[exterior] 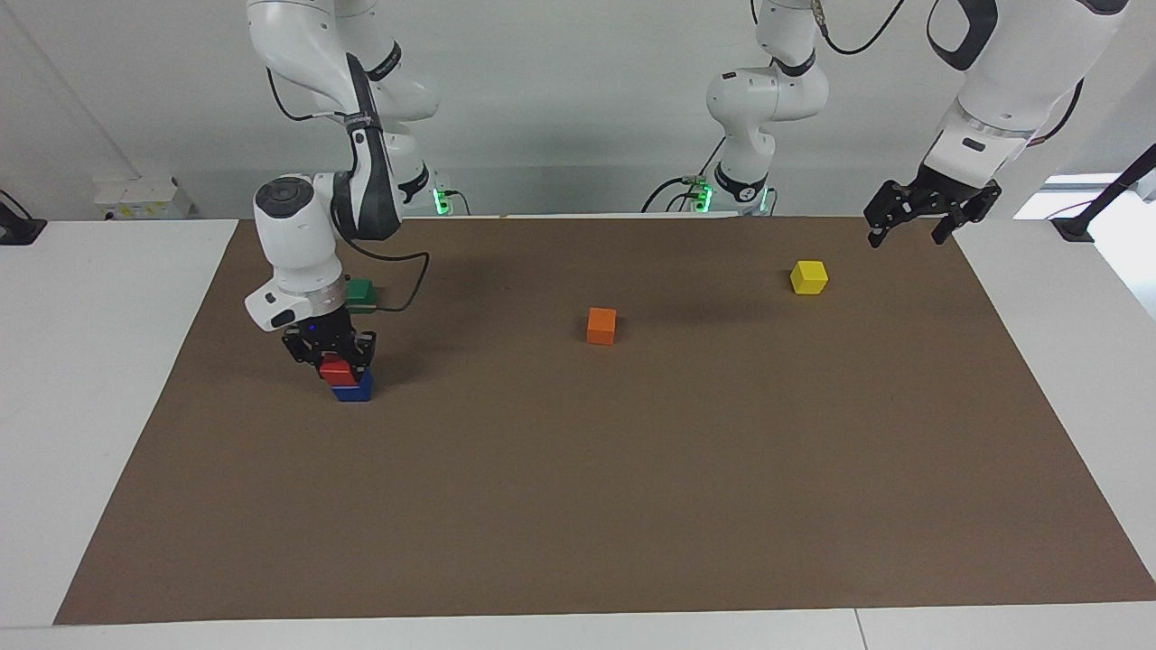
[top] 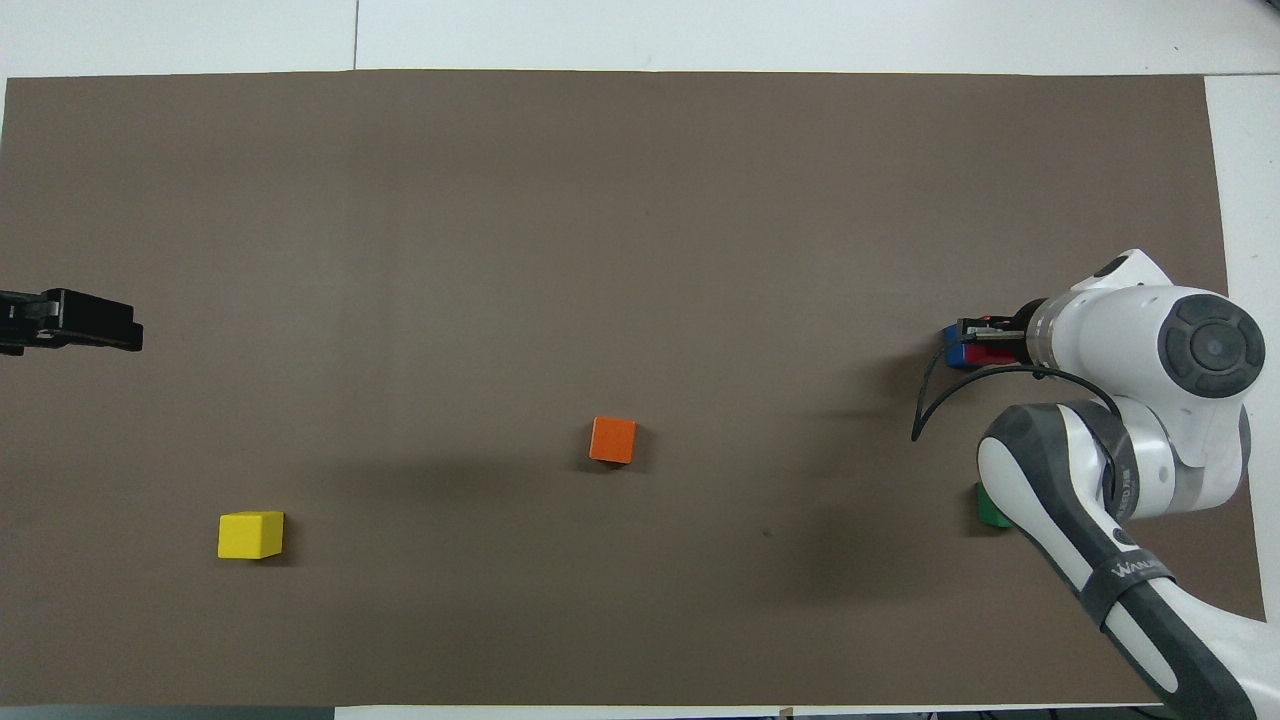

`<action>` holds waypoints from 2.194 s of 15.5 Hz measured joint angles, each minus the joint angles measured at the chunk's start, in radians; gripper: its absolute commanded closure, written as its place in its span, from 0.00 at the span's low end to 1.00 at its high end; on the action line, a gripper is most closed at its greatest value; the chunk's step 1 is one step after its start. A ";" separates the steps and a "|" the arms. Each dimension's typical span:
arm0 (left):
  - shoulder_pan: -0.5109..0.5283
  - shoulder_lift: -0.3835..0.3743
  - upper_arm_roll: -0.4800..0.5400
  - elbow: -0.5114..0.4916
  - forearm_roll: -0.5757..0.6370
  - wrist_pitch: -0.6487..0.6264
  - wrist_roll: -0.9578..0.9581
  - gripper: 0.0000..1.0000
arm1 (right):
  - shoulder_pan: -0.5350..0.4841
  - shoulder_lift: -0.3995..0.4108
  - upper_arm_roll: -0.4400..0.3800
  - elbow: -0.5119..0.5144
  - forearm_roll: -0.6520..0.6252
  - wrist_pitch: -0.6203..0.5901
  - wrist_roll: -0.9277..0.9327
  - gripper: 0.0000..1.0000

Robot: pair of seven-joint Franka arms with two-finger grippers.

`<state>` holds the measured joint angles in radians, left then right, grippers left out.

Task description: Transfer red block to right arm and stack on blue block

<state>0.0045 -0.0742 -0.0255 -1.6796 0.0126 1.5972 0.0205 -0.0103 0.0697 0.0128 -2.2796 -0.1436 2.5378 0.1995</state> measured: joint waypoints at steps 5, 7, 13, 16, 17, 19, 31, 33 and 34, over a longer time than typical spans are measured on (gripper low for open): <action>0.000 0.000 0.000 -0.001 -0.002 0.000 0.000 0.00 | -0.010 0.001 0.000 0.000 0.000 0.000 0.014 0.00; 0.000 0.000 -0.002 -0.001 -0.003 0.000 0.000 0.00 | -0.012 0.001 0.000 0.000 0.000 0.000 0.015 0.00; -0.003 -0.001 -0.005 -0.001 -0.003 -0.001 0.000 0.00 | -0.012 0.001 0.000 0.016 0.000 -0.009 0.015 0.00; -0.003 -0.001 -0.001 -0.001 -0.003 -0.002 0.000 0.00 | -0.012 -0.007 0.001 0.124 -0.001 -0.195 -0.032 0.00; -0.003 -0.001 0.001 -0.001 -0.003 -0.002 0.000 0.00 | -0.012 -0.013 0.002 0.185 0.002 -0.290 -0.074 0.00; -0.002 -0.001 0.003 -0.001 -0.003 -0.002 0.000 0.00 | -0.012 -0.029 0.001 0.304 0.036 -0.461 -0.152 0.00; -0.002 -0.001 0.003 -0.001 -0.003 -0.002 0.000 0.00 | -0.054 -0.119 -0.001 0.623 0.102 -1.037 -0.323 0.00; -0.002 -0.001 0.003 -0.001 -0.003 -0.002 0.000 0.00 | -0.069 -0.144 -0.002 0.624 0.102 -1.072 -0.334 0.00; -0.002 -0.001 0.003 -0.001 -0.003 -0.002 0.000 0.00 | -0.074 -0.150 -0.002 0.623 0.102 -1.076 -0.336 0.00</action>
<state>0.0025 -0.0751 -0.0230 -1.6806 0.0093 1.5952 0.0208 -0.0847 -0.0799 0.0108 -1.6562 -0.0413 1.4617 -0.1364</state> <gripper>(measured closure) 0.000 0.000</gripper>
